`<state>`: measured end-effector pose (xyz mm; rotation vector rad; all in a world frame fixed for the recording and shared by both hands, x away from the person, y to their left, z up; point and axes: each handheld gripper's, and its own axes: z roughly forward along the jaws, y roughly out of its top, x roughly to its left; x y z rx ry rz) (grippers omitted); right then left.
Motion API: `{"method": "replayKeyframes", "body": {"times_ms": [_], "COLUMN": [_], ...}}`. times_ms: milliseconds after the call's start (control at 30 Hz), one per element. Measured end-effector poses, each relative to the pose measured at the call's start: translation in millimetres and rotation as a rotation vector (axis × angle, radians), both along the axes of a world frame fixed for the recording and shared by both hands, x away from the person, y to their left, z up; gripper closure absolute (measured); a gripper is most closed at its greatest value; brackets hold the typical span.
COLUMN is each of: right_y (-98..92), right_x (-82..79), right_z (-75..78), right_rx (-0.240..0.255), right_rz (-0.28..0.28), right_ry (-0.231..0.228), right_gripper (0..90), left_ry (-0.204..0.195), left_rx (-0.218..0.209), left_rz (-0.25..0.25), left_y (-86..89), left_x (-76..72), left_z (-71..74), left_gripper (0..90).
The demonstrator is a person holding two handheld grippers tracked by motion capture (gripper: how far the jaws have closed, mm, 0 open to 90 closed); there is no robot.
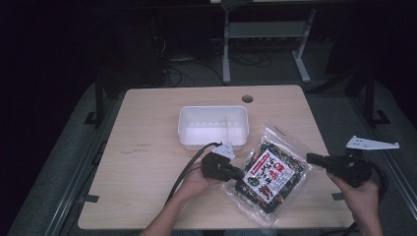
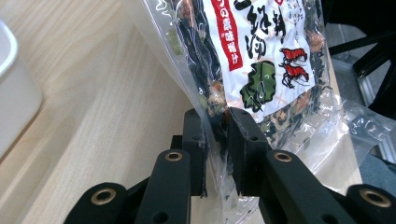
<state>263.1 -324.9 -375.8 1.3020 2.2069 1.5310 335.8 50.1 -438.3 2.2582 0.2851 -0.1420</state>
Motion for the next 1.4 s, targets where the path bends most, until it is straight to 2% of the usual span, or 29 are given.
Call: {"method": "replayKeyframes", "body": {"times_ms": [100, 133, 167, 200, 233, 267, 300, 333, 433, 500, 533, 567, 600, 700, 733, 767, 800, 867, 900, 933, 1000, 1067, 1133, 1233, 1300, 1367, 1400], "right_y": [3.5, 5.4, 5.4, 6.0, 7.7, 8.8, 9.9, 9.9, 14.5, 17.8, 22.0, 22.0, 25.7, 28.1, 28.1, 27.3, 26.3, 23.3, 22.1, 22.1, 19.8, 18.7, 15.2, 14.5, 19.2, 21.7, 28.1], "right_x": [0.1, -1.0, -1.0, -2.0, -4.1, -5.0, -6.0, -6.0, -8.4, -9.5, -9.9, -9.9, -9.5, -8.5, -8.5, -7.3, -6.6, -5.3, -4.4, -4.4, -0.1, 0.8, 4.3, 7.3, 11.3, 12.3, 13.9], "right_z": [3.2, 7.3, 7.3, 9.5, 14.0, 15.7, 18.0, 18.0, 25.6, 30.4, 34.3, 34.3, 36.7, 37.4, 37.4, 35.9, 34.8, 33.0, 31.9, 31.9, 26.6, 24.3, 16.3, 10.3, 3.3, 1.8, 0.2], "right_rx": [-0.008, -0.013, -0.013, -0.014, -0.009, -0.01, -0.007, -0.007, 0.01, 0.017, 0.021, 0.021, 0.019, 0.01, 0.01, 0.016, 0.024, 0.039, 0.05, 0.05, 0.04, 0.039, 0.045, 0.05, 0.052, 0.049, 0.04], "right_rz": [0.006, 0.024, 0.024, 0.033, 0.053, 0.06, 0.072, 0.072, 0.101, 0.114, 0.124, 0.124, 0.129, 0.118, 0.118, 0.11, 0.108, 0.11, 0.111, 0.111, 0.115, 0.11, 0.108, 0.115, 0.151, 0.167, 0.205], "right_ry": [-0.02, -0.041, -0.041, -0.053, -0.071, -0.078, -0.088, -0.088, -0.118, -0.135, -0.145, -0.145, -0.153, -0.163, -0.163, -0.163, -0.161, -0.158, -0.153, -0.153, -0.121, -0.118, -0.091, -0.069, -0.04, -0.032, -0.012], "right_gripper": [89.1, 89.1, 89.1, 89.2, 89.1, 89.1, 89.1, 89.1, 89.1, 89.1, 89.1, 89.1, 89.1, 88.9, 88.9, 87.8, 87.2, 81.8, 73.6, 73.6, 57.8, 55.5, 51.8, 51.2, 52.6, 53.0, 56.9], "left_ry": [0.008, -0.001, 0.001, 0.019, 0.027, 0.036, 0.072, 0.072, 0.117, 0.133, 0.144, 0.155, 0.154, 0.153, 0.154, 0.149, 0.139, 0.133, 0.131, 0.133, 0.129, 0.129, 0.126, 0.115, 0.115, 0.118, 0.118], "left_rx": [0.001, 0.011, 0.013, 0.003, -0.006, -0.018, -0.042, -0.042, -0.05, -0.061, -0.069, -0.085, -0.097, -0.096, -0.103, -0.108, -0.109, -0.115, -0.116, -0.12, -0.118, -0.116, -0.118, -0.119, -0.12, -0.123, -0.124], "left_rz": [0.009, 0.014, 0.015, 0.02, 0.024, 0.023, 0.025, 0.025, 0.013, -0.002, -0.018, -0.04, -0.051, -0.083, -0.086, -0.095, -0.098, -0.102, -0.105, -0.107, -0.107, -0.107, -0.109, -0.111, -0.111, -0.109, -0.109], "left_y": [2.8, 2.9, 3.2, 3.6, 4.2, 4.5, 4.0, 4.0, 1.4, 0.4, 0.0, 0.0, -0.1, 1.6, 2.7, 3.7, 4.2, 4.9, 5.1, 5.2, 5.3, 5.8, 6.3, 6.1, 6.0, 5.9, 5.9], "left_x": [2.0, 2.1, 2.7, 3.7, 4.9, 5.8, 8.4, 8.4, 11.5, 12.5, 13.1, 13.1, 12.4, 12.4, 12.2, 11.8, 11.0, 9.6, 9.0, 8.7, 8.5, 8.5, 8.0, 7.1, 7.1, 7.2, 7.0], "left_z": [-0.3, -0.1, -0.3, -0.5, -0.4, -0.2, -0.4, -0.4, -0.6, 0.1, 1.1, 2.1, 3.2, 6.3, 7.3, 8.6, 10.0, 11.9, 12.9, 13.4, 13.8, 13.8, 14.2, 15.3, 15.3, 15.0, 15.1], "left_gripper": [74.2, 66.4, 66.4, 58.4, 45.7, 41.8, 37.5, 33.5, 30.1, 30.2, 37.6, 37.6, 47.6, 59.8, 59.8, 65.4, 67.1, 68.5, 69.6, 69.6, 70.1, 70.2, 70.5, 70.5, 70.5, 70.5, 70.4]}}
